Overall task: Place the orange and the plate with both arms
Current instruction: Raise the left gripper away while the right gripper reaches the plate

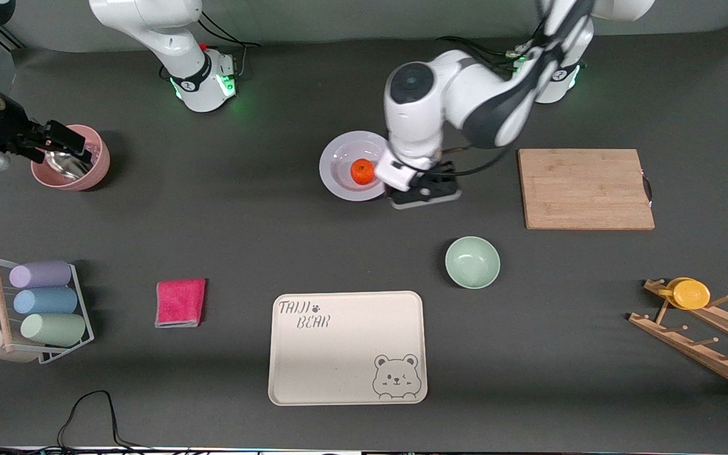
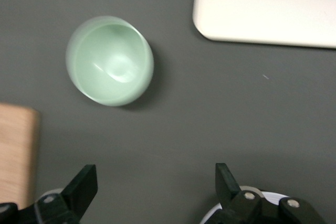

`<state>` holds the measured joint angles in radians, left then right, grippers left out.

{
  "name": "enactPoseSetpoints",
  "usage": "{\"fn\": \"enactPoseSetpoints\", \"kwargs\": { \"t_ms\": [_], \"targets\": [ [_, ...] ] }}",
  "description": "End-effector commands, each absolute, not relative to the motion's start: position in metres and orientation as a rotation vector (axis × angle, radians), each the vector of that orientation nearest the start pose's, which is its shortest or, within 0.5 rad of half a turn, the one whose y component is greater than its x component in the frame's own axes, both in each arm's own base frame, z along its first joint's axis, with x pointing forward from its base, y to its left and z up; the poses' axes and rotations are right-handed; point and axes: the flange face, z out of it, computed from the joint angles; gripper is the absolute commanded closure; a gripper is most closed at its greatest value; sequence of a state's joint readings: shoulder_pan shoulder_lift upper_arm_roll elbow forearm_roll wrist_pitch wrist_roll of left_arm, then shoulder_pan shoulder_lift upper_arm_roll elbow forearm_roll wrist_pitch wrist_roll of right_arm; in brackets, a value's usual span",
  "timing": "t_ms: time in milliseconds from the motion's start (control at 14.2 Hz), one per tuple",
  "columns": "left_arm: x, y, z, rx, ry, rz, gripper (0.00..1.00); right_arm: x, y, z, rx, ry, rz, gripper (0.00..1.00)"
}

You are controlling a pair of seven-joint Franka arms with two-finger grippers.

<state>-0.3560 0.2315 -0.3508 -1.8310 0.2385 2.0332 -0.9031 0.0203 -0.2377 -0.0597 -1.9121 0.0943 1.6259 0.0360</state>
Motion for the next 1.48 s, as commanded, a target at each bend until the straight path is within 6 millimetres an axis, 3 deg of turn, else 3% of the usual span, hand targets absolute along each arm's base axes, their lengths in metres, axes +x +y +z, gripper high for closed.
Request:
{"fn": "enactPoseSetpoints", "kwargs": {
  "t_ms": [0,71,212,353,495,848,1201,1413],
  "targets": [
    [0.520,-0.278,0.462,-3.082,0.012,-0.072,0.00,0.468,0.003,0.570,-2.879,0.180,0.116,0.00],
    [0.532,-0.238,0.478,-3.091,0.051,-0.063,0.00,0.465,0.011,0.553,-2.804,0.199,0.149,0.00],
    [0.541,-0.171,0.519,-3.090,-0.057,-0.112,0.00,0.454,0.035,0.520,-2.693,0.207,0.115,0.00],
    [0.549,-0.109,0.530,-3.075,-0.063,-0.087,0.00,0.447,0.075,0.494,-2.620,0.182,0.082,0.00],
    [0.550,-0.068,0.541,-3.074,-0.048,-0.103,0.00,0.443,0.094,0.460,-2.533,0.150,0.035,0.00],
    [0.533,-0.033,0.568,-3.132,-0.106,-0.134,0.00,0.433,0.094,0.343,-2.237,0.070,0.005,0.00],
    [0.529,-0.008,0.568,-3.176,-0.037,-0.080,0.00,0.414,0.109,0.218,-2.064,0.027,-0.107,0.00],
    [0.525,-0.006,0.572,-3.181,-0.038,-0.088,0.00,0.398,0.133,0.168,-2.026,0.030,-0.172,0.00]
  ]
}}
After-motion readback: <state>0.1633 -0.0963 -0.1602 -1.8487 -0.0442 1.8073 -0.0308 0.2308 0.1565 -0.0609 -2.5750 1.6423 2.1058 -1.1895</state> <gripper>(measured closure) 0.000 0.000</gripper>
